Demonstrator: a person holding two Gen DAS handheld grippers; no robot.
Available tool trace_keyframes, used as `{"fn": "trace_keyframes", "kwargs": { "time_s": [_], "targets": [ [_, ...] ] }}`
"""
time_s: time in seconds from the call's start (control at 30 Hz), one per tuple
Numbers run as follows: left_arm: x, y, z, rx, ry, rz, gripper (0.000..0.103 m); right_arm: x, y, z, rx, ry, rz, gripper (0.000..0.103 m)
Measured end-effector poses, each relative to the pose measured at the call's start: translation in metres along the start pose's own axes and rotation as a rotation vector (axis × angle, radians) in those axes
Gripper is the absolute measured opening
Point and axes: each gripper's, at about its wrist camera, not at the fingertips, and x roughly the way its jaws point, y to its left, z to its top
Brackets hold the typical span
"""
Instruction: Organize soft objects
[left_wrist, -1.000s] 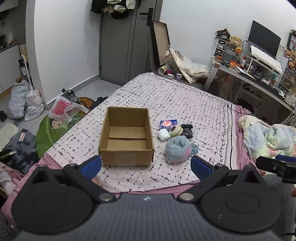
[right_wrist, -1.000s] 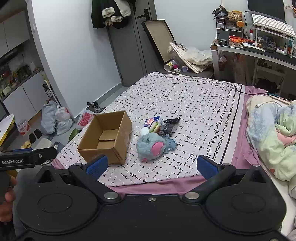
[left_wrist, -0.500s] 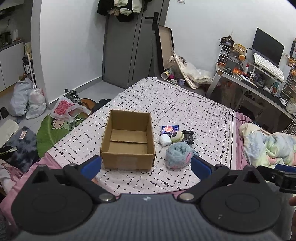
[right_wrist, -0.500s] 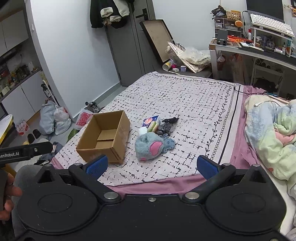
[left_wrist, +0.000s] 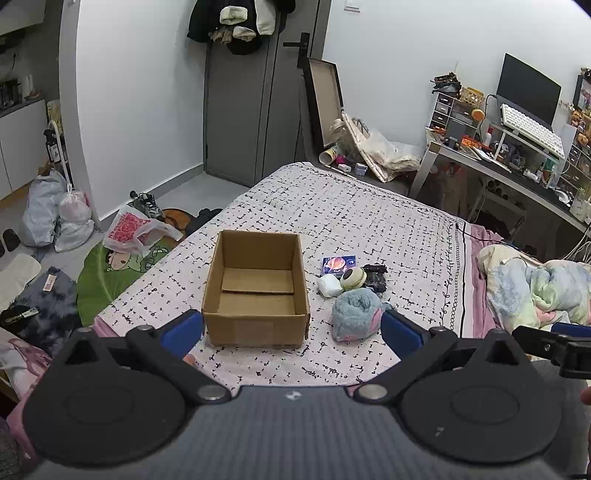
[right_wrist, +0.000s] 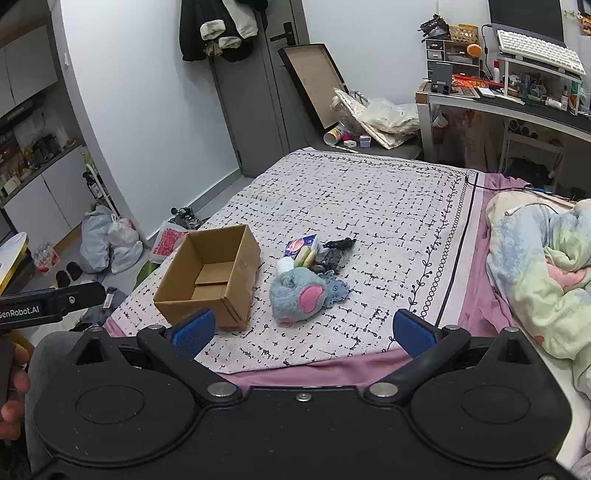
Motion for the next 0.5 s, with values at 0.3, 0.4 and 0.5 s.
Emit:
{"fn": "trace_keyframes", "kwargs": {
  "time_s": [0.3,0.4,0.5],
  "targets": [
    [-0.0018,-0.0004,0.0007,-0.005,-0.001,-0.005,0.102,0.0009,0.0012,-0.0030,-0.005,0.003,-0.007,0.103],
    [-0.0015,-0.0001,0.0006,-0.004,-0.002,-0.004,0.102,0.0008,0.0007,-0.0039,-0.005,0.007,-0.008,0.103],
    [-0.0005,-0.0008,0.0010,-0.007,0.003,0.000,0.102,0.0003,0.0005,-0.0045,-0.009,0.007,-0.013,0.103]
  ]
}}
